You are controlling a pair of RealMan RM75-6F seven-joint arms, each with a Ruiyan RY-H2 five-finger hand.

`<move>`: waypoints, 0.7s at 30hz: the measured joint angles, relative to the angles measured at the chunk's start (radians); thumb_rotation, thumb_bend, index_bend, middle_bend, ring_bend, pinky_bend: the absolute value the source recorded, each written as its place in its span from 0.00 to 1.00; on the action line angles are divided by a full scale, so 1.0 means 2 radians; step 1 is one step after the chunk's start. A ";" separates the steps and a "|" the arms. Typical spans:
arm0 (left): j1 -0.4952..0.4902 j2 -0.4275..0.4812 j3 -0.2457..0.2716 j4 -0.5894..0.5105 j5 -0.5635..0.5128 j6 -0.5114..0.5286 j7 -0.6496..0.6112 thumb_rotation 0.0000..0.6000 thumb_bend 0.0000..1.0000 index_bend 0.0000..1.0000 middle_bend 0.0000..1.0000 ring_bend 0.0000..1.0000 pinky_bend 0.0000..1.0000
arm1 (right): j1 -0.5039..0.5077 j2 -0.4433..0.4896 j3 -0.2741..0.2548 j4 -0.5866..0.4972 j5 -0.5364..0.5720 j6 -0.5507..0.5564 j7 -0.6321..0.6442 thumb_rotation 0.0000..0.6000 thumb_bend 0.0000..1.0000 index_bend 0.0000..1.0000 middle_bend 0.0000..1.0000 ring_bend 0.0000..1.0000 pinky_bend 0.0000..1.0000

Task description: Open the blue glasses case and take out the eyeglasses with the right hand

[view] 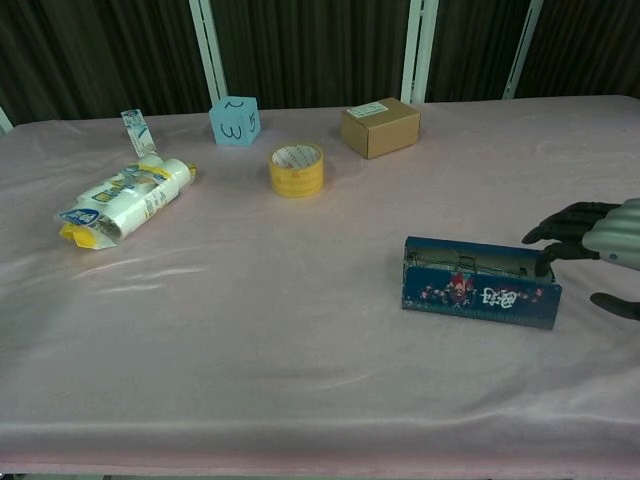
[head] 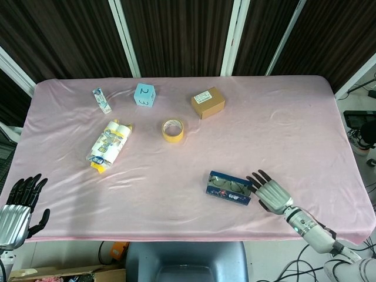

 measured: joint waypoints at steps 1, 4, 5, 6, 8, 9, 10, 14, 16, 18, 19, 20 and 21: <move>0.000 0.000 0.000 0.000 0.000 0.000 -0.001 1.00 0.43 0.00 0.00 0.00 0.04 | 0.000 -0.001 0.004 0.003 0.003 -0.001 0.002 1.00 0.63 0.37 0.18 0.00 0.00; -0.001 0.001 0.000 0.000 -0.001 -0.002 -0.003 1.00 0.42 0.00 0.00 0.00 0.04 | 0.000 -0.004 0.014 0.009 0.006 -0.003 0.014 1.00 0.63 0.36 0.18 0.00 0.00; -0.001 0.001 0.000 0.000 -0.002 -0.002 -0.003 1.00 0.43 0.00 0.00 0.00 0.04 | 0.000 -0.005 0.018 0.013 0.006 -0.003 0.017 1.00 0.63 0.36 0.18 0.00 0.00; 0.000 0.002 0.000 0.000 -0.002 -0.001 -0.003 1.00 0.43 0.00 0.00 0.00 0.04 | 0.000 -0.006 0.020 0.016 0.006 -0.004 0.019 1.00 0.63 0.36 0.18 0.00 0.00; 0.000 0.002 -0.001 0.000 -0.002 0.000 -0.005 1.00 0.43 0.00 0.00 0.00 0.04 | 0.001 -0.007 0.024 0.020 0.007 -0.007 0.019 1.00 0.63 0.36 0.18 0.00 0.00; 0.000 0.002 0.000 0.000 -0.002 0.000 -0.005 1.00 0.43 0.00 0.00 0.00 0.04 | 0.001 -0.008 0.025 0.022 0.009 -0.009 0.019 1.00 0.63 0.37 0.18 0.00 0.00; 0.000 0.002 0.000 0.001 -0.002 -0.001 -0.005 1.00 0.43 0.00 0.00 0.00 0.04 | 0.002 -0.008 0.028 0.024 0.011 -0.012 0.018 1.00 0.63 0.37 0.18 0.00 0.00; 0.000 0.002 0.000 0.000 -0.001 -0.001 -0.004 1.00 0.43 0.00 0.00 0.00 0.05 | 0.009 -0.016 0.041 0.033 0.025 -0.031 0.014 1.00 0.63 0.36 0.18 0.00 0.00; 0.000 0.002 0.000 0.000 -0.001 -0.001 -0.003 1.00 0.43 0.00 0.00 0.00 0.05 | 0.015 -0.020 0.048 0.038 0.032 -0.041 0.010 1.00 0.63 0.36 0.18 0.00 0.00; 0.000 0.001 0.000 0.000 -0.002 -0.001 -0.002 1.00 0.43 0.00 0.00 0.00 0.05 | 0.022 -0.027 0.059 0.044 0.041 -0.049 0.002 1.00 0.63 0.36 0.18 0.00 0.00; 0.000 0.001 0.000 0.000 -0.002 -0.002 -0.001 1.00 0.42 0.00 0.00 0.00 0.05 | 0.026 -0.030 0.064 0.047 0.045 -0.053 -0.002 1.00 0.63 0.36 0.18 0.00 0.00; 0.000 0.001 -0.001 -0.001 -0.003 -0.002 -0.001 1.00 0.42 0.00 0.00 0.00 0.05 | 0.030 -0.033 0.070 0.050 0.052 -0.057 -0.006 1.00 0.63 0.36 0.18 0.00 0.00; 0.000 0.002 -0.001 -0.001 -0.003 -0.001 -0.001 1.00 0.42 0.00 0.00 0.00 0.05 | 0.033 -0.036 0.075 0.051 0.056 -0.060 -0.009 1.00 0.63 0.36 0.18 0.00 0.00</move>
